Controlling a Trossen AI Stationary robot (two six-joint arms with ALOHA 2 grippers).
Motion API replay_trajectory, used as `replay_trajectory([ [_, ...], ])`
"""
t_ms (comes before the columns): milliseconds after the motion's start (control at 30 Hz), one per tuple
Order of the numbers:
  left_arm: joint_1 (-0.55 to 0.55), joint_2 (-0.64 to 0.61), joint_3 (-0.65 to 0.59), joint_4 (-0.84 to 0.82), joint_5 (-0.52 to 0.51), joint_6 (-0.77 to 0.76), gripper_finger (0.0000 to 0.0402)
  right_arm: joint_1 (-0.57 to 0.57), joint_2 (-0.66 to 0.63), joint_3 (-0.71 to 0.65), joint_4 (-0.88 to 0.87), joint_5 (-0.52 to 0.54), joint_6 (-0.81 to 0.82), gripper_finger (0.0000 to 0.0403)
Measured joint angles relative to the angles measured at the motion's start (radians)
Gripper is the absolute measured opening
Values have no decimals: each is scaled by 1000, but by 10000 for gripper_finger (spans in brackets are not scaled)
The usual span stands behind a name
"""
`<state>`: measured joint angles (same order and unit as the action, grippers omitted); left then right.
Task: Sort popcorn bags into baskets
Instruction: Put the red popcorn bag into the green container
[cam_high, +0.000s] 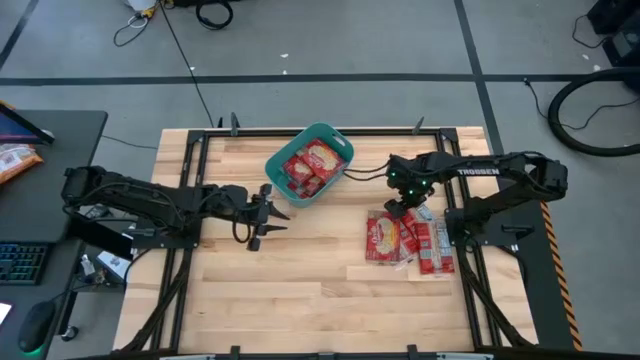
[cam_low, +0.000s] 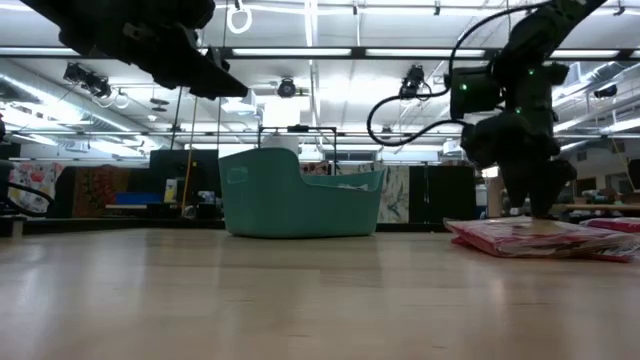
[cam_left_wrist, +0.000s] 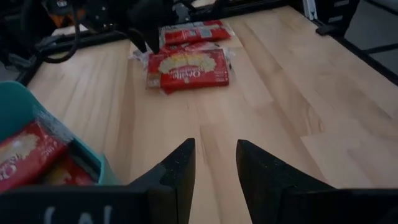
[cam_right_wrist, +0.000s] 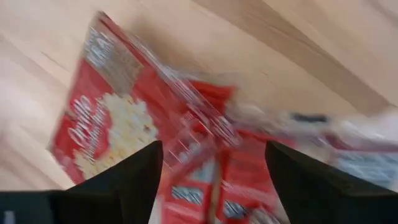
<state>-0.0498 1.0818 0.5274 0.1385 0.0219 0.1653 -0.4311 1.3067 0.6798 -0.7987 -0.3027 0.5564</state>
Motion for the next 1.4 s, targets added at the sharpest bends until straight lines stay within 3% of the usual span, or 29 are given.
replay_trajectory([
  [167,0,22,1,-1,47,-23,121,-21,0,-71,178,-91,22,270],
  [467,0,110,0,87,107,-3,121,-21,0,-119,235,-87,23,210],
  [967,0,117,0,94,107,3,121,-20,-1,-141,245,-110,2,9],
  [1233,0,132,0,37,107,-28,121,56,-25,16,255,-79,25,6],
  [1400,-1,115,0,105,107,-21,121,137,-18,158,343,-28,27,6],
])
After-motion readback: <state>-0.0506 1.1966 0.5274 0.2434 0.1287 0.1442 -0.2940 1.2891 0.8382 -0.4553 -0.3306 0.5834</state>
